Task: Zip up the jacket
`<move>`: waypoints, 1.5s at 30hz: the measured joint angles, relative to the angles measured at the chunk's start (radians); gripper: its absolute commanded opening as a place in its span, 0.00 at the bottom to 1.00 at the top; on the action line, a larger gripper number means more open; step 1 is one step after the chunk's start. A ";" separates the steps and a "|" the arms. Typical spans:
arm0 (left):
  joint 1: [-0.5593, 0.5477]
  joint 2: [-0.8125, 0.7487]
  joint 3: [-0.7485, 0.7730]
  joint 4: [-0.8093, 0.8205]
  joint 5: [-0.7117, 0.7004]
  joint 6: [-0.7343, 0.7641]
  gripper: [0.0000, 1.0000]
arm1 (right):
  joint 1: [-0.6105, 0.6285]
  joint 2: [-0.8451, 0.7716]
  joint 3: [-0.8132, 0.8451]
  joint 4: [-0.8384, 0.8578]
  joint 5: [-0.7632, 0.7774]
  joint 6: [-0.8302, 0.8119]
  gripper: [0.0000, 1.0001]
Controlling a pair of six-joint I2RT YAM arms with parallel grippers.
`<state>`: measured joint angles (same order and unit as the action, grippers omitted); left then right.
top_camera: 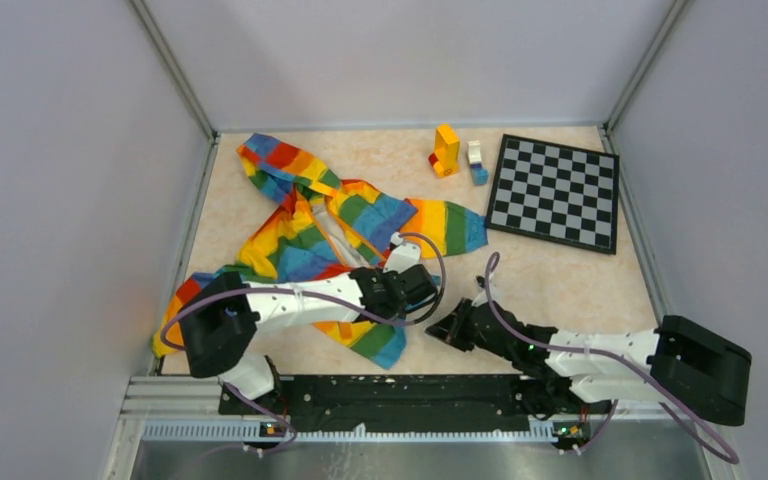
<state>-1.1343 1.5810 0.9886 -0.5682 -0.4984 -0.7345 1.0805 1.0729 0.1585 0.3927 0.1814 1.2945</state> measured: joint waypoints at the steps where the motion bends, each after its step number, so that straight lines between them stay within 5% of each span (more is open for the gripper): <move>1: 0.005 -0.008 0.005 -0.019 -0.025 0.000 0.00 | 0.003 -0.004 -0.005 -0.021 0.002 0.000 0.00; 5: 0.034 -0.061 0.026 -0.024 -0.085 0.084 0.00 | 0.015 -0.006 -0.049 -0.031 -0.018 -0.034 0.00; 10: 0.045 -0.151 0.026 0.074 0.028 0.226 0.00 | -0.001 -0.084 -0.078 -0.014 -0.090 -0.155 0.57; 17: 0.045 -0.189 -0.038 0.189 0.243 0.277 0.00 | -0.172 -0.102 -0.059 0.099 -0.306 -0.246 0.67; 29: 0.045 -0.276 -0.123 0.263 0.354 0.294 0.00 | -0.253 0.242 -0.058 0.583 -0.507 -0.078 0.54; 33: 0.045 -0.294 -0.136 0.276 0.362 0.305 0.00 | -0.253 0.311 -0.060 0.684 -0.509 -0.074 0.23; 35: 0.045 -0.299 -0.137 0.282 0.367 0.316 0.00 | -0.253 0.331 -0.060 0.718 -0.509 -0.096 0.00; 40: 0.045 -0.300 -0.138 0.280 0.340 0.325 0.00 | -0.253 0.351 -0.080 0.792 -0.504 -0.161 0.00; 45: 0.031 -0.256 -0.096 0.186 0.147 0.240 0.00 | -0.245 0.253 -0.102 0.689 -0.442 -0.175 0.00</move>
<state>-1.1034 1.3251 0.8928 -0.3820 -0.3515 -0.4950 0.8352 1.3262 0.0566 1.0817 -0.2607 1.1198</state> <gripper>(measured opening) 0.003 0.042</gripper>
